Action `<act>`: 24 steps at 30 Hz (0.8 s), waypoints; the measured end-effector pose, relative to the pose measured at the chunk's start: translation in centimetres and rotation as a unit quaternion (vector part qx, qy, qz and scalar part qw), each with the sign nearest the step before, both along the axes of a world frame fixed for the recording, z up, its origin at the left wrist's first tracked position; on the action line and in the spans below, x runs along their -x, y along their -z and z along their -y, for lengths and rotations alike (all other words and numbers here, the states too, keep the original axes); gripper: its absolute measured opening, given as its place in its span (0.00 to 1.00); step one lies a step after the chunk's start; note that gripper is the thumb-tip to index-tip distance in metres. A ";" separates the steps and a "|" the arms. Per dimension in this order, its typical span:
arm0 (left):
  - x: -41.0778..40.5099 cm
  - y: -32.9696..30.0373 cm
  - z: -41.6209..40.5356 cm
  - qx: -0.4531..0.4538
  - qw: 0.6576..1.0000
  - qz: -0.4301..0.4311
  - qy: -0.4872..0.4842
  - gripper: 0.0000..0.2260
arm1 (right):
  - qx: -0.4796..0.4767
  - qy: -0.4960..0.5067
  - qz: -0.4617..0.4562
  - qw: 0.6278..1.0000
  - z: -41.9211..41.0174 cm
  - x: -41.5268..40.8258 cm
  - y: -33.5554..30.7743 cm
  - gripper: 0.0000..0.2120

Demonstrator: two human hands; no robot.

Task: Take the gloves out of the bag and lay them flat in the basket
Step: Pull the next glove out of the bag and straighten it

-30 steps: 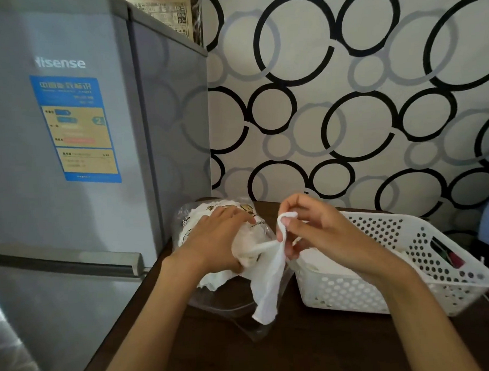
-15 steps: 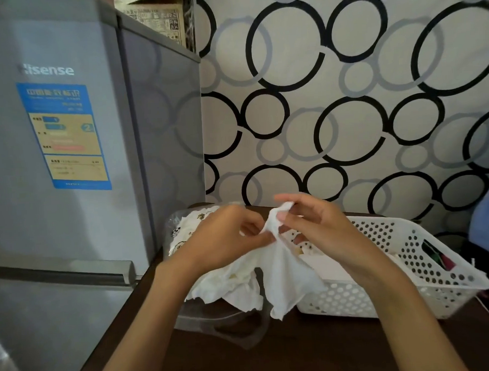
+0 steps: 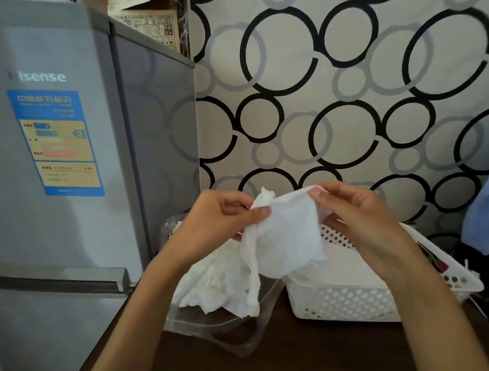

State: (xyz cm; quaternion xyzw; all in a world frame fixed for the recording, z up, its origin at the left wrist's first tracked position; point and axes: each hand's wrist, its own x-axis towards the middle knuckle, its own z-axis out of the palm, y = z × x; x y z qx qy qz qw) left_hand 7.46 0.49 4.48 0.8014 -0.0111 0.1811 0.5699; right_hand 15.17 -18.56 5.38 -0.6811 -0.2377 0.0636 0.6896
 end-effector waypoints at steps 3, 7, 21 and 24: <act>-0.1 0.0 0.2 -0.030 0.998 -0.020 -0.052 0.09 | -0.006 0.031 0.024 0.999 -0.5 0.3 0.2 0.04; 0.4 0.3 -0.3 -0.211 0.976 -0.016 -0.059 0.37 | 0.075 -0.042 0.088 0.992 -0.7 0.8 0.2 0.04; -0.7 1.8 1.9 -0.160 0.986 0.029 0.046 0.09 | 0.176 -0.032 -0.030 0.983 5.2 -1.1 -0.5 0.14; -1.3 2.0 3.3 -0.130 0.988 0.052 0.062 0.16 | 0.082 -0.040 -0.057 0.994 6.0 -1.9 -0.4 0.12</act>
